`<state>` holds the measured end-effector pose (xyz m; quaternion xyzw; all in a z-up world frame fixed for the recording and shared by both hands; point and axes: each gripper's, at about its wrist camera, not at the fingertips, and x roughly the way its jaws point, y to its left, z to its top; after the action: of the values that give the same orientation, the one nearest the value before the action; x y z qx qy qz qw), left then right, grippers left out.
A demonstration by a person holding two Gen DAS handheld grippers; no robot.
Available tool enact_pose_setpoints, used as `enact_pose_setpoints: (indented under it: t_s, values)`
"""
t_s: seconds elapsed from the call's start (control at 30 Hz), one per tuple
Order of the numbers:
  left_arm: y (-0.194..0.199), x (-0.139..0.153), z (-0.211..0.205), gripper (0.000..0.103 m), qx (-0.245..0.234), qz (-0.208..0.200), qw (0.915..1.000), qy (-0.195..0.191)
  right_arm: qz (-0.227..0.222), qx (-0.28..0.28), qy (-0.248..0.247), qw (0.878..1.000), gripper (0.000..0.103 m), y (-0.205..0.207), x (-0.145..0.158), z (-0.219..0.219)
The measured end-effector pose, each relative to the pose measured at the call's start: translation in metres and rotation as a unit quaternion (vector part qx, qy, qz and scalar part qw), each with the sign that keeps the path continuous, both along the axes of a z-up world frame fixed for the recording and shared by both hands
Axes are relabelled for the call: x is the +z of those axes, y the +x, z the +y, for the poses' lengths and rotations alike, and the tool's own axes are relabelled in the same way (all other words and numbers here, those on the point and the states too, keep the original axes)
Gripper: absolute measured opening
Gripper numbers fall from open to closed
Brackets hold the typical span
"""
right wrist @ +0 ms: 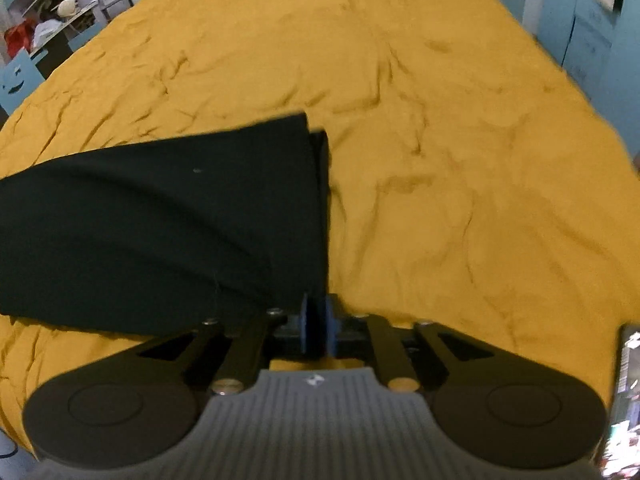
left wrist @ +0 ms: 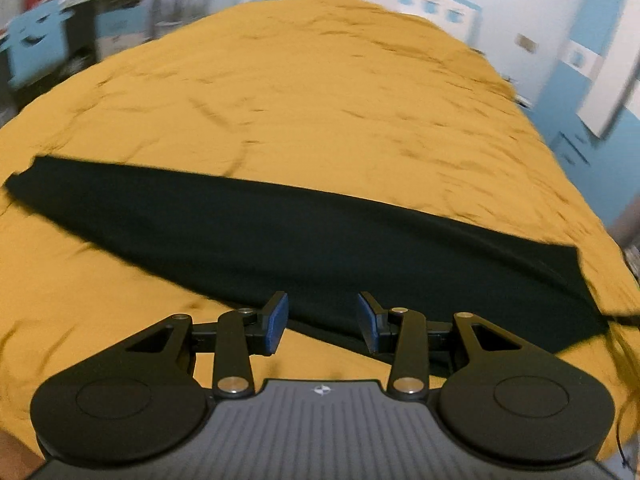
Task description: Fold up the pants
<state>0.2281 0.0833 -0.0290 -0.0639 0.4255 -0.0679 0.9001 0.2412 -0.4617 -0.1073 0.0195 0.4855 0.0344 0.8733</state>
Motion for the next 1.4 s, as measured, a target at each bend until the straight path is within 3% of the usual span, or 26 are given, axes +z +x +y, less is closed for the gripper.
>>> enact_pose_setpoints:
  t_s: [0.03,0.07,0.17,0.3,0.4,0.5,0.6,0.77,0.97,1.1,1.27,1.4]
  values:
    - [-0.003,0.000,-0.011,0.047,-0.015,-0.004,0.9999,0.001,-0.015,0.012,-0.018,1.000,0.033,-0.005,0.007,0.008]
    - [-0.005,-0.001,-0.021,0.047,-0.026,-0.009,0.9996,0.000,-0.030,0.022,-0.032,0.999,0.035,-0.011,0.013,0.016]
    - [-0.009,-0.009,-0.054,0.047,-0.055,-0.022,0.9981,-0.013,-0.072,0.053,-0.063,0.994,0.036,-0.023,0.024,0.043]
    - [-0.004,-0.029,-0.099,0.046,-0.087,-0.029,0.9954,-0.029,-0.114,0.104,-0.053,0.987,0.036,-0.035,0.024,0.072]
    - [0.006,-0.052,-0.126,0.034,-0.108,-0.019,0.9936,-0.025,-0.121,0.126,-0.052,0.983,0.037,-0.037,0.013,0.090]
    - [0.008,-0.077,-0.142,0.015,-0.113,0.017,0.9934,-0.006,-0.104,0.139,-0.043,0.984,0.037,-0.037,-0.011,0.105]
    - [-0.002,-0.101,-0.148,0.011,-0.125,0.063,0.9898,0.025,-0.059,0.135,-0.035,0.989,0.037,-0.047,-0.037,0.106]
    - [-0.015,-0.119,-0.139,0.007,-0.115,0.102,0.9878,0.026,-0.064,0.133,-0.037,0.988,0.037,-0.053,-0.048,0.106]
    - [-0.022,-0.109,-0.129,0.007,-0.122,0.082,0.9889,0.022,-0.093,0.122,-0.032,0.988,0.037,-0.053,-0.018,0.104]
    - [-0.027,-0.092,-0.112,0.008,-0.124,0.066,0.9901,-0.005,-0.116,0.112,-0.024,0.987,0.038,-0.051,0.001,0.105]
    - [-0.020,-0.059,-0.060,0.019,-0.061,0.024,0.9956,-0.067,-0.123,0.115,-0.017,0.986,0.042,-0.036,0.006,0.111]
    - [-0.004,-0.042,-0.008,0.019,0.020,-0.004,0.9972,-0.072,-0.112,0.106,-0.026,0.988,0.041,-0.020,-0.002,0.120]
